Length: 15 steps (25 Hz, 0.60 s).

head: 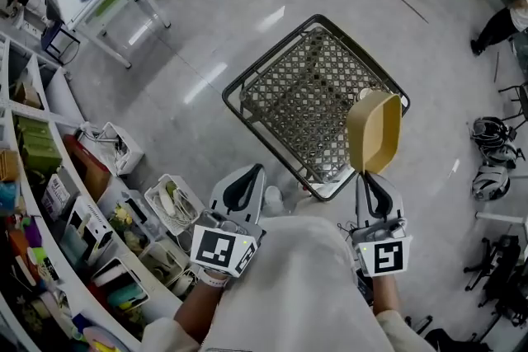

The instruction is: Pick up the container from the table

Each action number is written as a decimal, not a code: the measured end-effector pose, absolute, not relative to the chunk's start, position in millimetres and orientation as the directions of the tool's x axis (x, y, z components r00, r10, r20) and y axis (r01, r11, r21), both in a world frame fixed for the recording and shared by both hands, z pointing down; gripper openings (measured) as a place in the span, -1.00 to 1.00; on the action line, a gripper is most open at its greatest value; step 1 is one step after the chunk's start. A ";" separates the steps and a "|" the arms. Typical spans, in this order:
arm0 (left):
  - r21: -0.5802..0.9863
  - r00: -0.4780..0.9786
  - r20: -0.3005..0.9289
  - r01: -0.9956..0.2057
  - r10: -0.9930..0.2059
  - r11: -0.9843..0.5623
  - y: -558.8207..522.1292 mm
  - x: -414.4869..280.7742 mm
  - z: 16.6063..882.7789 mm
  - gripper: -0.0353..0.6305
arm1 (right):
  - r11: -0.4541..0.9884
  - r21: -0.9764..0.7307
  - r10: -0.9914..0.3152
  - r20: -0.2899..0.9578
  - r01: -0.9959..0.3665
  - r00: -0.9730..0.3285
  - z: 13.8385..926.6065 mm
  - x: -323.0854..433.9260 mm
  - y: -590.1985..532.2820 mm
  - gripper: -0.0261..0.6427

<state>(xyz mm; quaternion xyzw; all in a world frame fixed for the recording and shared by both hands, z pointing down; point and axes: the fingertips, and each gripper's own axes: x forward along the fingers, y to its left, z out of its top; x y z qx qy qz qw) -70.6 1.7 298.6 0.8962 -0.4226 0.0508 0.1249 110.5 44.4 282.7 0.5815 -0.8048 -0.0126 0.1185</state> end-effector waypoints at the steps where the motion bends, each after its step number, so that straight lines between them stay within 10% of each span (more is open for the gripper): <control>1: 0.180 0.638 0.197 -0.770 -0.744 -0.613 3.1 -70.5 299.2 -0.82 | 0.321 0.155 -0.940 0.173 -0.934 -0.294 282.2 111.2 45.9 -0.85; 15: 0.173 0.643 0.187 -0.766 -0.743 -0.619 8.9 -71.6 294.7 -0.82 | 0.301 0.133 -0.947 0.157 -0.944 -0.280 280.2 109.5 51.5 -0.85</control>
